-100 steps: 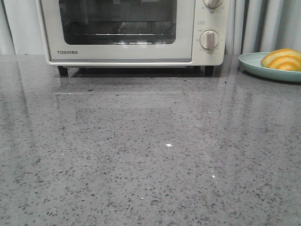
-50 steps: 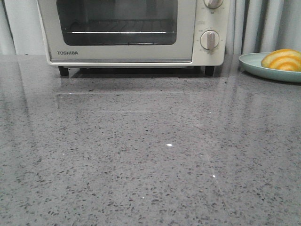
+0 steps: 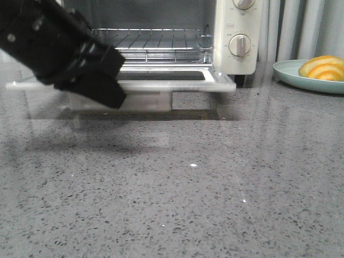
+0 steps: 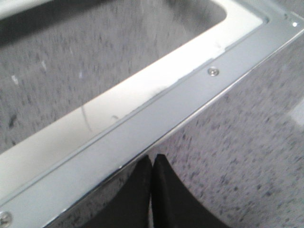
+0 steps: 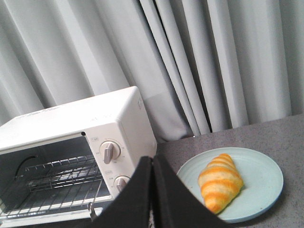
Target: Put bread in oven
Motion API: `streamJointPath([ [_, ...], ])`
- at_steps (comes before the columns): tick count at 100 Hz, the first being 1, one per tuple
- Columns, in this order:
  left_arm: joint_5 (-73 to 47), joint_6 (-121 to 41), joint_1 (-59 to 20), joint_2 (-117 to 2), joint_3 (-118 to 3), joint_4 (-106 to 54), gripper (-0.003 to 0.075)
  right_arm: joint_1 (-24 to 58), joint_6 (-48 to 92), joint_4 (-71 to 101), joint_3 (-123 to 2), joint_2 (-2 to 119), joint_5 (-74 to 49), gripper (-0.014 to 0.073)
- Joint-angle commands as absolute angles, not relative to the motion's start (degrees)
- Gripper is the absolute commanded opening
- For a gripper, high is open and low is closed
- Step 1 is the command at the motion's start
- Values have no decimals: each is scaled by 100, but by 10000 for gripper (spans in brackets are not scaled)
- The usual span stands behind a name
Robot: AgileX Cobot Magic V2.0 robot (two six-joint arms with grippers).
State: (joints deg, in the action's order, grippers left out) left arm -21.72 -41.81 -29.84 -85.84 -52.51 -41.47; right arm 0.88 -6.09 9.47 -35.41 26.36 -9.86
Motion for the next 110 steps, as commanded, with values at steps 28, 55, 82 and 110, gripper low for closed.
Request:
streamJointPath([
  [28,-2078,-4186,-2998,-8105,-5396,-4281,-22,91,-579,599,-4667,3865,-1709,-46],
  [55,-2094,-4148,-2998,-6410,-5396,-4379,-22,67,-579,-109,-7067,6723,-3325,214],
  [82,-2074,-4148,-2998,-4712,-5396,-4176,-22,67,-579,-400,-9507,9862,-5233,341],
  [110,-2188,-4144,-2998,-3937,-5396,-4092,-22,67,-962,-499,-11089,11910,-6575,308],
])
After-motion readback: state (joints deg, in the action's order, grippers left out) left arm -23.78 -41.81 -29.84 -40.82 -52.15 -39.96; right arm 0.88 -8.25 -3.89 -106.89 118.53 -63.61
